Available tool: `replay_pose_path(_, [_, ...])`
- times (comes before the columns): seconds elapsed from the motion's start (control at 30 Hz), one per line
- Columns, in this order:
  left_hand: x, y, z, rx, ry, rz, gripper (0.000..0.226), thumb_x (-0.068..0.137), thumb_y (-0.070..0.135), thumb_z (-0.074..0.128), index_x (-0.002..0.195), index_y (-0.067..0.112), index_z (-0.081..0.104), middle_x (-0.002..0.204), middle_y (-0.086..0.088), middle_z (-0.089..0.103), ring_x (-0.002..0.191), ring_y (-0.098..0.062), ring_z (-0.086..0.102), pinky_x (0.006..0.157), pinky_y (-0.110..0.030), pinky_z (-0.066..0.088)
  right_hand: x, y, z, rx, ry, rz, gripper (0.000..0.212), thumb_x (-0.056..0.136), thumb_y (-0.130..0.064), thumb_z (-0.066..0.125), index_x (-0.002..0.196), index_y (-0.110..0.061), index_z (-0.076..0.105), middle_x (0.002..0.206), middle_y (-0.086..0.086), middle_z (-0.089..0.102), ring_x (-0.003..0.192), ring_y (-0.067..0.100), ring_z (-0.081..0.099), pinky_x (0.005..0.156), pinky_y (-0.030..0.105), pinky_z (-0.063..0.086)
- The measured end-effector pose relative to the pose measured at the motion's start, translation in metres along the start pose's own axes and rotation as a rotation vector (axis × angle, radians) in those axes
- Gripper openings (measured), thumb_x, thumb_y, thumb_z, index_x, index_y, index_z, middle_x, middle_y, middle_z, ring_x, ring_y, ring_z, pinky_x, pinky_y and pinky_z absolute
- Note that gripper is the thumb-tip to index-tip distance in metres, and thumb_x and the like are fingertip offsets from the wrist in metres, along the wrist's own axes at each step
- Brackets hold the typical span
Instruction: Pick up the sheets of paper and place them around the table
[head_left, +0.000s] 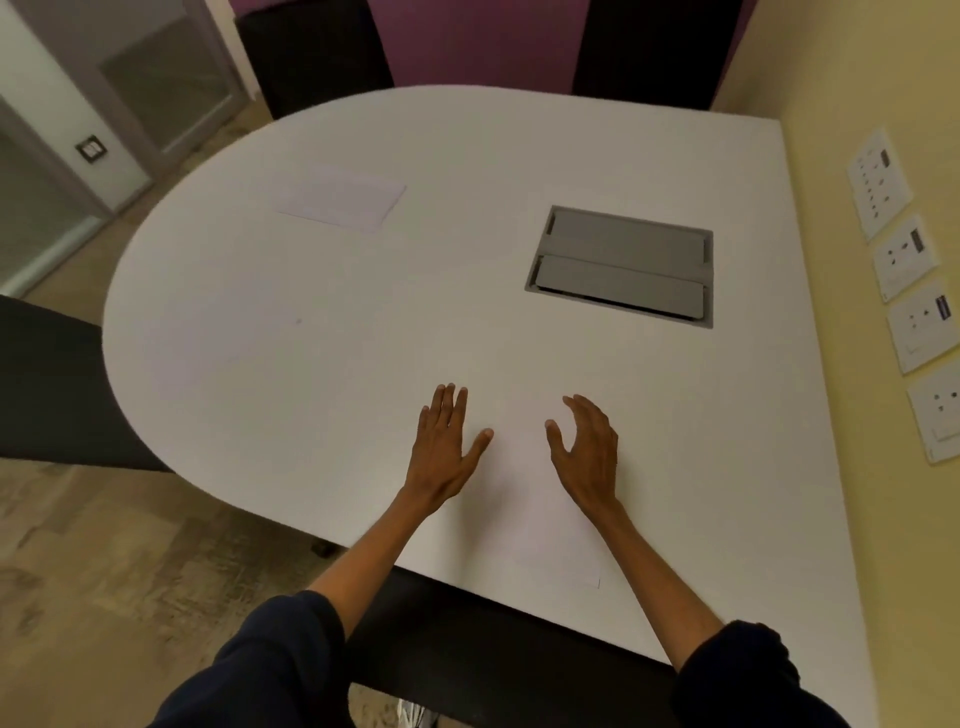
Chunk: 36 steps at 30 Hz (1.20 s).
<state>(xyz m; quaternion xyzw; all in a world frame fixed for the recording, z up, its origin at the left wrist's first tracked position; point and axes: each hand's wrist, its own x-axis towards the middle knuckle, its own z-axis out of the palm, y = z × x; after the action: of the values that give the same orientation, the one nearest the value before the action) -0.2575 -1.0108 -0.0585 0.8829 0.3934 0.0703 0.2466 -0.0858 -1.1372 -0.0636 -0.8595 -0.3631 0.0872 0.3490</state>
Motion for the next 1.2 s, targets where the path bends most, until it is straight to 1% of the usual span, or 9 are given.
replay_pose_path(0.1, [-0.003, -0.011, -0.036, 0.017, 0.102, -0.016, 0.074, 0.099, 0.059, 0.022, 0.157, 0.021, -0.004, 0.165, 0.004, -0.008, 0.151, -0.008, -0.015, 0.126, -0.041, -0.002, 0.018, -0.039, 0.000, 0.041, 0.004, -0.080, 0.050, 0.096, -0.036, 0.056, 0.140, -0.012, 0.050, 0.146, 0.005, 0.049, 0.137, 0.021, 0.043, 0.114, 0.039, 0.033])
replay_pose_path(0.23, [-0.013, -0.033, -0.091, 0.057, 0.263, -0.066, 0.076, 0.097, 0.064, 0.013, 0.157, 0.021, -0.005, 0.165, 0.003, -0.009, 0.151, -0.010, -0.015, 0.126, -0.041, -0.003, 0.036, -0.102, 0.005, 0.115, 0.012, -0.165, 0.055, 0.097, -0.039, 0.054, 0.144, -0.012, 0.044, 0.149, 0.006, 0.045, 0.140, 0.022, 0.040, 0.115, 0.042, 0.032])
replay_pose_path(0.47, [-0.047, -0.091, -0.197, 0.146, 0.540, -0.216, 0.075, 0.098, 0.059, 0.014, 0.157, 0.017, -0.004, 0.164, 0.000, -0.013, 0.152, -0.015, -0.017, 0.125, -0.043, -0.003, 0.039, -0.239, 0.032, 0.188, 0.020, -0.417, 0.055, 0.096, -0.040, 0.054, 0.143, -0.012, 0.044, 0.150, 0.005, 0.044, 0.140, 0.021, 0.038, 0.115, 0.041, 0.032])
replay_pose_path(0.63, [-0.095, -0.156, -0.277, 0.212, 0.708, -0.345, 0.073, 0.100, 0.056, 0.017, 0.157, 0.014, -0.002, 0.165, -0.006, -0.006, 0.153, -0.019, -0.011, 0.125, -0.048, 0.000, 0.013, -0.347, 0.075, 0.253, 0.022, -0.554, 0.054, 0.096, -0.039, 0.055, 0.141, -0.012, 0.046, 0.148, 0.005, 0.047, 0.139, 0.021, 0.041, 0.114, 0.041, 0.033])
replay_pose_path(0.77, [-0.142, -0.220, -0.329, 0.230, 0.771, -0.444, 0.076, 0.098, 0.057, 0.013, 0.157, 0.010, 0.002, 0.165, -0.008, -0.002, 0.153, -0.021, -0.007, 0.125, -0.049, 0.002, -0.024, -0.427, 0.124, 0.309, -0.013, -0.649, 0.052, 0.095, -0.039, 0.056, 0.139, -0.012, 0.048, 0.146, 0.006, 0.050, 0.136, 0.021, 0.044, 0.112, 0.041, 0.036])
replay_pose_path(0.9, [-0.196, -0.287, -0.362, 0.239, 0.822, -0.515, 0.073, 0.101, 0.054, 0.020, 0.157, 0.010, 0.001, 0.165, -0.008, -0.003, 0.153, -0.020, -0.009, 0.125, -0.048, -0.001, -0.070, -0.495, 0.177, 0.344, -0.070, -0.711, 0.055, 0.094, -0.045, 0.053, 0.140, -0.015, 0.048, 0.146, 0.005, 0.050, 0.134, 0.021, 0.047, 0.112, 0.038, 0.035])
replay_pose_path(1.03, [-0.251, -0.347, -0.388, 0.236, 0.897, -0.602, 0.073, 0.100, 0.053, 0.021, 0.157, 0.011, 0.003, 0.165, -0.007, -0.001, 0.153, -0.019, -0.008, 0.125, -0.047, 0.000, -0.113, -0.552, 0.222, 0.388, -0.175, -0.788, 0.054, 0.095, -0.046, 0.053, 0.141, -0.018, 0.046, 0.147, 0.003, 0.049, 0.135, 0.019, 0.045, 0.113, 0.037, 0.035])
replay_pose_path(1.2, [-0.296, -0.409, -0.423, 0.251, 0.979, -0.728, 0.076, 0.098, 0.057, 0.017, 0.157, 0.011, 0.004, 0.165, -0.008, 0.001, 0.154, -0.020, -0.006, 0.125, -0.046, 0.001, -0.143, -0.623, 0.268, 0.420, -0.256, -0.892, 0.055, 0.095, -0.044, 0.052, 0.141, -0.016, 0.046, 0.146, 0.005, 0.048, 0.136, 0.020, 0.043, 0.113, 0.036, 0.033])
